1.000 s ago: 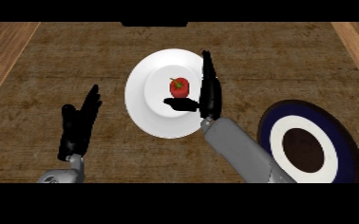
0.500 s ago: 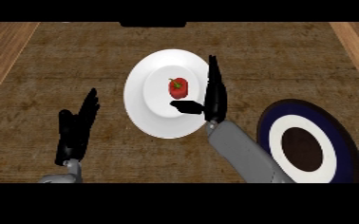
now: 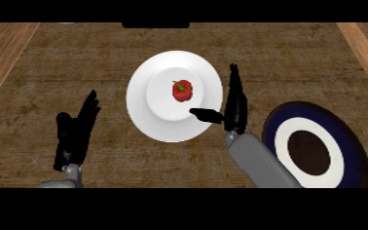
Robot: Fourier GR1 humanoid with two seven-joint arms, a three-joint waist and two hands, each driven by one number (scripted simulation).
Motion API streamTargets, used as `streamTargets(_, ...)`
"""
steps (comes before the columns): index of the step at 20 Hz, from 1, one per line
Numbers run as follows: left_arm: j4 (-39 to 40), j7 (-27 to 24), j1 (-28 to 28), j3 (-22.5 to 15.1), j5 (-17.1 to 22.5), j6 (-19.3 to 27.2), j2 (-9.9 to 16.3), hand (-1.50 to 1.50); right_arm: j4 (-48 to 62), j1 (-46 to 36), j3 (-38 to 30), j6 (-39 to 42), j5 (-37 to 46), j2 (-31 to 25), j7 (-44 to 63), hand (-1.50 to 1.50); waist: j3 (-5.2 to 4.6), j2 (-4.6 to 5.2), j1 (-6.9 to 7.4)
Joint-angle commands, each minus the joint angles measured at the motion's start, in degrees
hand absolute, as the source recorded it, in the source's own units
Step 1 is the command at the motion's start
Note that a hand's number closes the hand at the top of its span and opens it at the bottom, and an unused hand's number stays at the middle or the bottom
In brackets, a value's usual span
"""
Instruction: Pick the bell pepper from the plate and place it in the plate
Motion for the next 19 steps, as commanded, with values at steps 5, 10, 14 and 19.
streamTargets(5,-1.68,-0.32,2.74,-0.46,-0.21,0.41,-1.49,0.00,-11.43,8.12,-3.28,1.91,6.22,-2.91,3.80,-1.50,0.00,-0.05,-0.11)
streamTargets(10,0.19,0.59,-1.21,-1.63,-2.04,0.65,-1.86,0.00,-6.57,10.28,-6.96,-1.46,8.53,-1.07,0.51,-1.50,0.00,0.05,-0.04)
streamTargets(14,-1.90,0.63,0.67,1.22,0.53,-2.12,0.29,0.00,-13.24,13.70,-10.72,2.86,10.33,-2.81,0.67,-1.50,0.00,0.04,-0.04)
streamTargets(19,1.99,-3.07,1.08,1.99,0.73,-3.16,0.45,0.00,-7.39,13.25,-14.74,4.28,11.04,-2.24,-3.30,-1.50,0.01,0.08,0.05)
